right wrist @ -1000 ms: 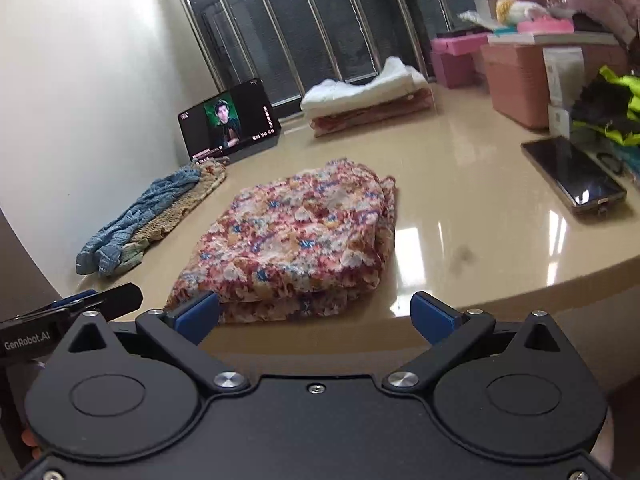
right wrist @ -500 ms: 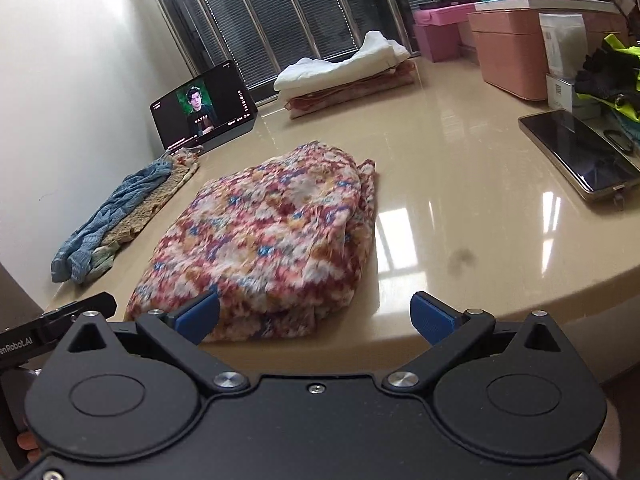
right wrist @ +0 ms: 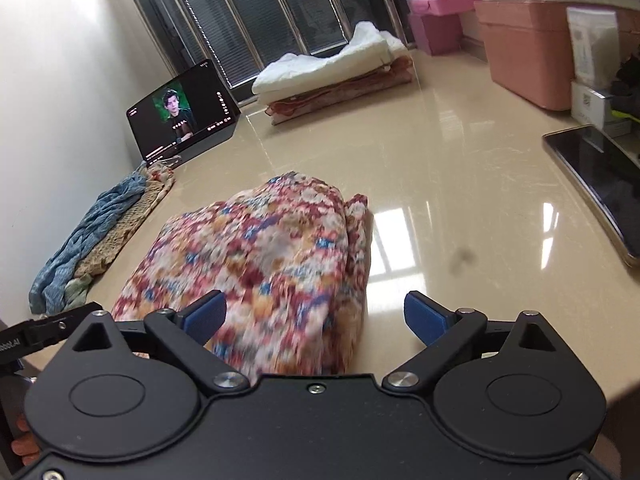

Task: Fold clothes
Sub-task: 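Grasp the folded dress bundle with both tools, then carry the dress bundle with both tools toward the white clothes stack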

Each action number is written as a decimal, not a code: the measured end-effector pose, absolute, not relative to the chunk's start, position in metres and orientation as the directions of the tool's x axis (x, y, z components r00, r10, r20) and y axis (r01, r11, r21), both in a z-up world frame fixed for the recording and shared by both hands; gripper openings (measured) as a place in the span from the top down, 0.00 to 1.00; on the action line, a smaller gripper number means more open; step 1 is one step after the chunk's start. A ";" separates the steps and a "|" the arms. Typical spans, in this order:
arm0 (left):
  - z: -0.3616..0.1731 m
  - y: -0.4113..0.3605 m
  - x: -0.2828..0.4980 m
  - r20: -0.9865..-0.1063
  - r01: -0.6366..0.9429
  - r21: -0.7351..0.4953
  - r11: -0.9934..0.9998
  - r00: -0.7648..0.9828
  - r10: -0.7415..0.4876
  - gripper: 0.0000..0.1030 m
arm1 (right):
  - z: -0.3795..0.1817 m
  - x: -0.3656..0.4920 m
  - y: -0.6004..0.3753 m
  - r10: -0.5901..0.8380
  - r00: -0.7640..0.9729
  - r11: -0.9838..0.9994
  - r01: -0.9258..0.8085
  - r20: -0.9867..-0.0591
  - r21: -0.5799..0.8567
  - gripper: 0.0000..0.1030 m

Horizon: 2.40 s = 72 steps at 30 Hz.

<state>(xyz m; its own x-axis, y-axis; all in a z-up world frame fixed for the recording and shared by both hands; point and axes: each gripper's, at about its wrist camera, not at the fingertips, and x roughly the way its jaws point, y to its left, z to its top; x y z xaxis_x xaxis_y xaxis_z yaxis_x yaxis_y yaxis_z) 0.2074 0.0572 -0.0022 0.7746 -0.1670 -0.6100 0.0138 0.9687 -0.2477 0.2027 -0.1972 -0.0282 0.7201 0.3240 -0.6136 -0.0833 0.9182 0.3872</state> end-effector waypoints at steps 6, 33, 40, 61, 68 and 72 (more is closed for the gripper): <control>-0.016 0.057 0.236 -0.663 -0.005 -0.312 0.950 0.717 -0.214 0.00 | -0.034 0.232 -0.195 0.338 0.683 0.911 -0.063 -0.647 0.408 0.08; -0.020 0.056 0.249 -0.624 0.000 -0.516 0.857 0.686 -0.375 0.78 | -0.041 0.234 -0.184 0.550 0.654 0.776 -0.171 -0.519 0.608 0.90; -0.009 0.056 0.244 -0.602 0.019 -0.519 0.854 0.701 -0.382 0.80 | -0.032 0.230 -0.183 0.557 0.662 0.772 -0.190 -0.501 0.606 0.92; 0.058 0.047 0.259 -0.481 0.123 -0.458 0.881 0.798 -0.362 0.80 | 0.032 0.250 -0.179 0.559 0.732 0.774 -0.292 -0.389 0.562 0.92; 0.086 0.038 0.285 -0.414 0.164 -0.427 0.889 0.839 -0.353 0.80 | 0.060 0.273 -0.179 0.543 0.773 0.786 -0.330 -0.328 0.522 0.92; 0.094 0.034 0.305 -0.393 0.177 -0.416 0.892 0.850 -0.352 0.81 | 0.071 0.290 -0.181 0.534 0.788 0.793 -0.340 -0.306 0.506 0.92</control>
